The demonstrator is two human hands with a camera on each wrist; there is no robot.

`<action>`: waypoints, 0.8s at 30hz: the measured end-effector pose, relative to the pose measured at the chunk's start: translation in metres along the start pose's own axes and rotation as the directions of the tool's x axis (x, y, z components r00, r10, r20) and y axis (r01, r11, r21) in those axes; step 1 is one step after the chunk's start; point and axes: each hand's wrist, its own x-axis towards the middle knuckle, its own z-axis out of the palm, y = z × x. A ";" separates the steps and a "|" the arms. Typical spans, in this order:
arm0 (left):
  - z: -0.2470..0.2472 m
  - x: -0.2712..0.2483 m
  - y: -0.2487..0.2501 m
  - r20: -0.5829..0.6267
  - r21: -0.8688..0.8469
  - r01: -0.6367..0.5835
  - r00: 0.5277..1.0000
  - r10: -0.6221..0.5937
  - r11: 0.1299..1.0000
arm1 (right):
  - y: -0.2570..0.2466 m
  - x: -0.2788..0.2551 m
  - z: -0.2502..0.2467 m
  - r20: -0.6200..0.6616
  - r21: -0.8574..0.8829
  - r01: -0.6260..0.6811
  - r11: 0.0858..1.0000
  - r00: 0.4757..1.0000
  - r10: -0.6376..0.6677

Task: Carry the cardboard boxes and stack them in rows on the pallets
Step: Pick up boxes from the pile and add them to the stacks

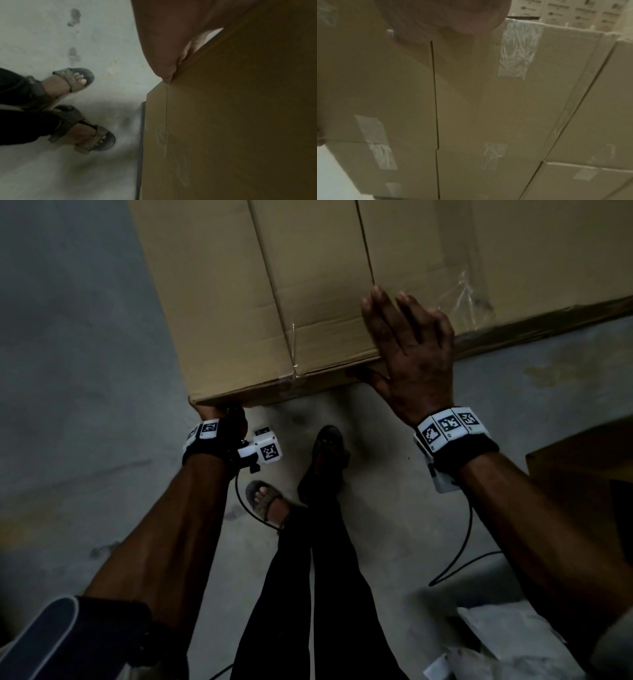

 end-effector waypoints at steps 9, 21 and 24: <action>-0.004 0.006 0.013 -0.011 -0.350 -0.131 0.991 0.136 0.927 | -0.007 0.003 0.004 0.004 -0.041 -0.042 0.998 0.999 0.043; 0.009 0.007 -0.005 -0.104 -0.357 -0.144 0.988 0.114 0.923 | -0.011 0.003 0.004 -0.064 -0.035 -0.064 0.997 0.996 0.061; 0.007 0.006 -0.002 -0.124 -0.395 -0.121 0.989 0.077 0.911 | -0.011 0.004 0.005 -0.096 -0.042 -0.069 0.997 0.993 0.065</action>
